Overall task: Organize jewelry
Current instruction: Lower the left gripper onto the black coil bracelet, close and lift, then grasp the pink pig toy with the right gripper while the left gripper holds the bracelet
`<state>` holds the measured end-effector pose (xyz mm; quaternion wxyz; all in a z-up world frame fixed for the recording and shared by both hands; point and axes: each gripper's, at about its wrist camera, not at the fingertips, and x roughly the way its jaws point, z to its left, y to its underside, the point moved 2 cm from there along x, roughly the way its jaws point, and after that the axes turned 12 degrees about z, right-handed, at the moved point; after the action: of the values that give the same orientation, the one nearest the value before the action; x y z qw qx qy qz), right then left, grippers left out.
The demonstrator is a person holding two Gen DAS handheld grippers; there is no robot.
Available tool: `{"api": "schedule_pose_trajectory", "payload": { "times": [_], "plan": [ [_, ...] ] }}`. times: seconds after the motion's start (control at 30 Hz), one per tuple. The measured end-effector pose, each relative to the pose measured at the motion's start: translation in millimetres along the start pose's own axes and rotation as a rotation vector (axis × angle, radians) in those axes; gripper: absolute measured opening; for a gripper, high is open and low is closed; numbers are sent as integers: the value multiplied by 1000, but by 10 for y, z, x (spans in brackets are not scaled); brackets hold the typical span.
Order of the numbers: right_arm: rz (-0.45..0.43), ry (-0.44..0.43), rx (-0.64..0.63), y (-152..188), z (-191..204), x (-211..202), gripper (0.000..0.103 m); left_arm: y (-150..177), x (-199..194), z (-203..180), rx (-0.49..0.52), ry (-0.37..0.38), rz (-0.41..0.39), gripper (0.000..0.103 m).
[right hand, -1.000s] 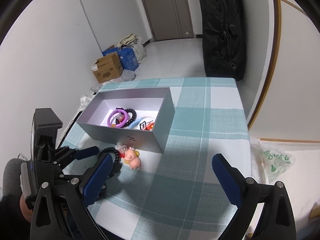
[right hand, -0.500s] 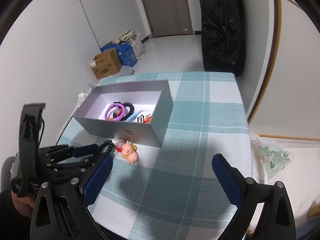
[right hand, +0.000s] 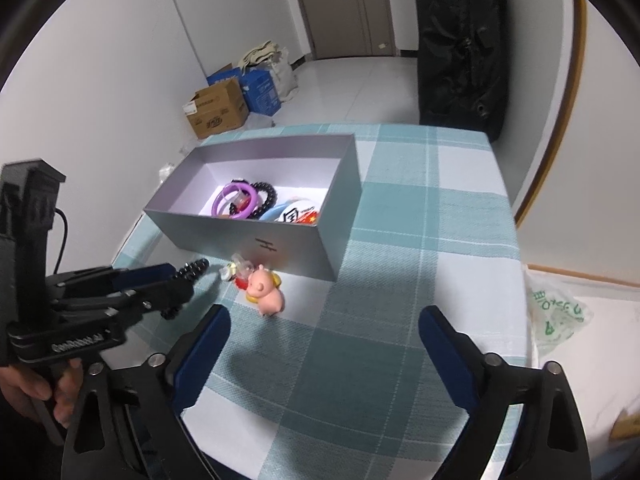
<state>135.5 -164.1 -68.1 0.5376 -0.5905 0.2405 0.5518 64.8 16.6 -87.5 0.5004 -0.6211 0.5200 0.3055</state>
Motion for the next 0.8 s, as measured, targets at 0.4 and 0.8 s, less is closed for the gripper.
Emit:
{"api": "schedule_pose_trajectory", "payload": {
  "times": [0.4,0.8],
  "plan": [
    [91,-22,-63,-24,194,310,61,-48,-374,113,-24,66,-107,33],
    [100,-1,-111,-188,459,491,50,-68,-532,256,-46,117,-154,32]
  ]
}}
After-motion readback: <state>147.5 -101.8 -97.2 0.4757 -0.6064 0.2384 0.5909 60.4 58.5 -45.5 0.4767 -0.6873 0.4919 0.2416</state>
